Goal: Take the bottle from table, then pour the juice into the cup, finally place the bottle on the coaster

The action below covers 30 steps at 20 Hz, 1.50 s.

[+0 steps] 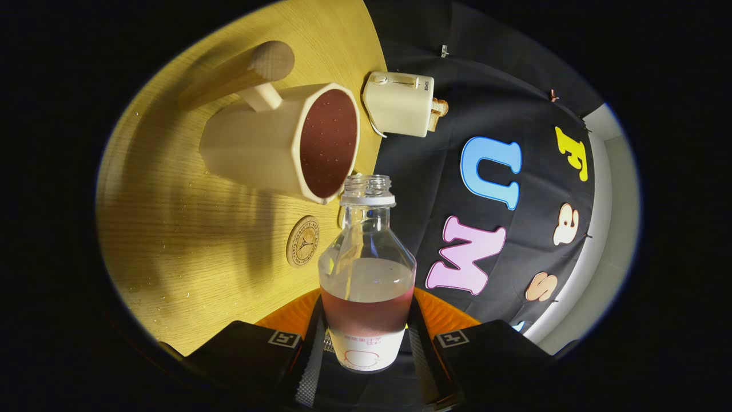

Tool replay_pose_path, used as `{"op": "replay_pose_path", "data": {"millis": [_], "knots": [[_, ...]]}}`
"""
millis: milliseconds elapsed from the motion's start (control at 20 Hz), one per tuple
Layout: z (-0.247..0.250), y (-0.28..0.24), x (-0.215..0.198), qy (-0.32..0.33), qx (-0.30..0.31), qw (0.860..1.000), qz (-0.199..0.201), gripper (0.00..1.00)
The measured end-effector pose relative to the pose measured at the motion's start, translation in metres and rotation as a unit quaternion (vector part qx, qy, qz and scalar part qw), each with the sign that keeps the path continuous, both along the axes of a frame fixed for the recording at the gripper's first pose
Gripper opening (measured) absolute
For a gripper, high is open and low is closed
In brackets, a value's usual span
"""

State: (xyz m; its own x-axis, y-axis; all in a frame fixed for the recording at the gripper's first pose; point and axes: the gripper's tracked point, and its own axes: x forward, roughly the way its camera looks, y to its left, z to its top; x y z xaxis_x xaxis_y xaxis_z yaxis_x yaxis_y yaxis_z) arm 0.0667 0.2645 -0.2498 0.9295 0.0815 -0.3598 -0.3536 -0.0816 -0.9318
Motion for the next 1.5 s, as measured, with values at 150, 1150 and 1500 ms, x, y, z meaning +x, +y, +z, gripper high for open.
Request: {"op": "replay_pose_path", "data": {"millis": [150, 1150, 1500], "knots": [[0.000, 0.001, -0.001, 0.000, -0.003, 1.000, 0.001, 0.71], [-0.002, 0.000, 0.009, -0.003, -0.023, 1.000, 0.013, 0.70], [0.001, 0.001, 0.008, -0.007, -0.030, 0.999, 0.021, 0.70]]}}
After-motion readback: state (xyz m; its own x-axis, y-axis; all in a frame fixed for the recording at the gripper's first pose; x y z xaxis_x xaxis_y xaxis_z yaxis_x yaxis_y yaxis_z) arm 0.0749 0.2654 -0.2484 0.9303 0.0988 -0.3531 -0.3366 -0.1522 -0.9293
